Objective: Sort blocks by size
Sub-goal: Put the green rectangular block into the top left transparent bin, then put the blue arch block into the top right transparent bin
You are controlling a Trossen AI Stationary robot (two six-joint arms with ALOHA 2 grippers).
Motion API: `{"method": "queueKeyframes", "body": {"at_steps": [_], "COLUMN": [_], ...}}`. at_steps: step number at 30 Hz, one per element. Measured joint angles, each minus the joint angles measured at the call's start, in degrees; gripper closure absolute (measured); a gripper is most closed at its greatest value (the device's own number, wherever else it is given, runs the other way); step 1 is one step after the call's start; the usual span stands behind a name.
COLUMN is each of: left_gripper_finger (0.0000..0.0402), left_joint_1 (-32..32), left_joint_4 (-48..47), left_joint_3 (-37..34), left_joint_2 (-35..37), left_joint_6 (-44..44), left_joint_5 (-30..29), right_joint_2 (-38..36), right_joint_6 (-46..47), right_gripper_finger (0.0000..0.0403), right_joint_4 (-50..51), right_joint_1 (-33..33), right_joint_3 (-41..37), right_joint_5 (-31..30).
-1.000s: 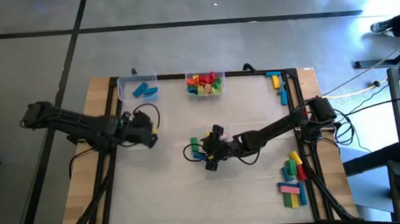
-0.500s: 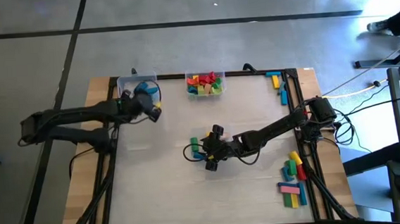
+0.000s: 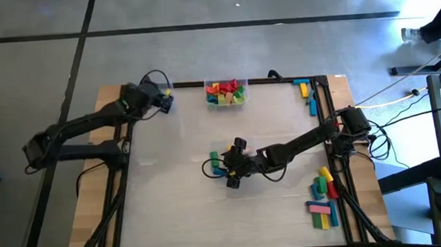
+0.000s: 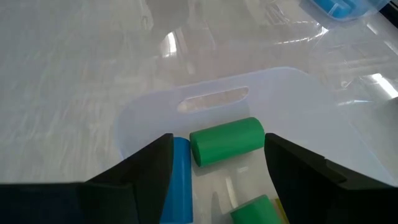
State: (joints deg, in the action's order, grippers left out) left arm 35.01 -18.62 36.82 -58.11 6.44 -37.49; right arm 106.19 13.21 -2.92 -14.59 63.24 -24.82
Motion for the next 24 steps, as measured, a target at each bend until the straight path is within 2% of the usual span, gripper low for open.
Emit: {"method": "queueKeyframes", "body": {"at_steps": [4,12,17,20,24], "left_gripper_finger": [0.0274,0.0213,0.0204,0.0203,0.0203], "left_joint_1": [2.79,4.05,-1.44,-6.69,-14.37], "left_joint_4": [0.45,-0.44,-0.84,-1.01,-3.58], "left_joint_3": [-0.09,-0.09,-0.09,-0.09,-0.09], "left_joint_2": [-0.02,0.54,4.43,7.53,10.41], "left_joint_6": [-0.76,-1.16,-0.92,0.2,3.37], "left_joint_5": [1.35,6.16,12.79,15.91,16.37], "right_joint_2": [0.0,0.0,-0.45,-2.09,-4.35], "right_joint_6": [0.0,0.0,-1.43,-1.65,0.83], "right_gripper_finger": [0.0155,0.0155,0.0155,0.0155,0.0155], "right_joint_4": [0.0,0.0,1.1,6.74,19.24], "right_joint_1": [-0.02,-0.02,-0.06,-0.52,-1.78], "right_joint_3": [0.0,0.0,0.17,2.07,5.95], "right_joint_5": [0.0,0.0,0.57,4.79,7.09]}}
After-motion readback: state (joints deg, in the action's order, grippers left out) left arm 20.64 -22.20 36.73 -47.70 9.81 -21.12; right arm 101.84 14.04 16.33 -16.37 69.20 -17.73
